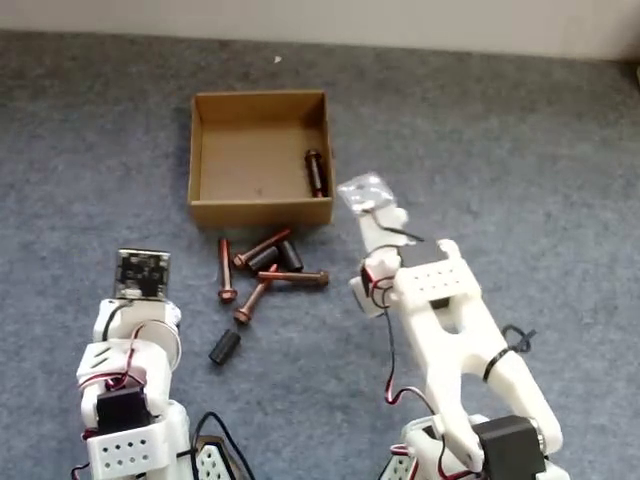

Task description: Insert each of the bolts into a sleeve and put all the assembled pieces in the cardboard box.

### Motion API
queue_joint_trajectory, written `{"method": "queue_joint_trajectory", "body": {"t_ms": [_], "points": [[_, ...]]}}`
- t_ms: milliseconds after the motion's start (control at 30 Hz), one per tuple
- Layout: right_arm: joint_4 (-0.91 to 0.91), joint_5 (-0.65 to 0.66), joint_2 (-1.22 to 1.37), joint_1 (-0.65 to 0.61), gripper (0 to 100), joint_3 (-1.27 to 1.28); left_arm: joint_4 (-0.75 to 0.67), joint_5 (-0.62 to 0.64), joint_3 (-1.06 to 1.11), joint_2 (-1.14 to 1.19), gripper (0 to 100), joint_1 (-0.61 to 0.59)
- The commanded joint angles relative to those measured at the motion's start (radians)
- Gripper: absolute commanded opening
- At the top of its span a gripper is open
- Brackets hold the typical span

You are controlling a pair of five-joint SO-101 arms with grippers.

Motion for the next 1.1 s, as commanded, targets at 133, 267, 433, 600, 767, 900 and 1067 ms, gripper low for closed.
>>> {"method": "queue_joint_trajectory", "body": {"t_ms": [133,267,433,600,767,900,1067], "points": [[-0.125,-0.040,-0.045,0.059,0.5,0.053,0.006,-0.143,-0.027,-0.007,1,0.038],[-0.140,-0.069,-0.045,0.090,0.5,0.081,0.075,-0.146,-0.137,-0.002,1,0.061],[-0.203,-0.110,-0.047,0.125,0.5,0.094,0.213,-0.157,-0.305,-0.001,1,0.180],[-0.206,-0.110,-0.047,0.130,0.5,0.094,0.250,-0.218,-0.392,0.061,1,0.269],[-0.206,-0.110,-0.047,0.130,0.5,0.094,0.249,-0.250,-0.555,0.351,1,0.286],[-0.208,-0.130,-0.047,0.131,0.5,0.094,0.253,-0.319,-0.707,0.630,1,0.364],[-0.248,-0.175,-0.047,0.206,0.5,0.096,0.247,-0.387,-0.849,0.928,1,0.464]]}}
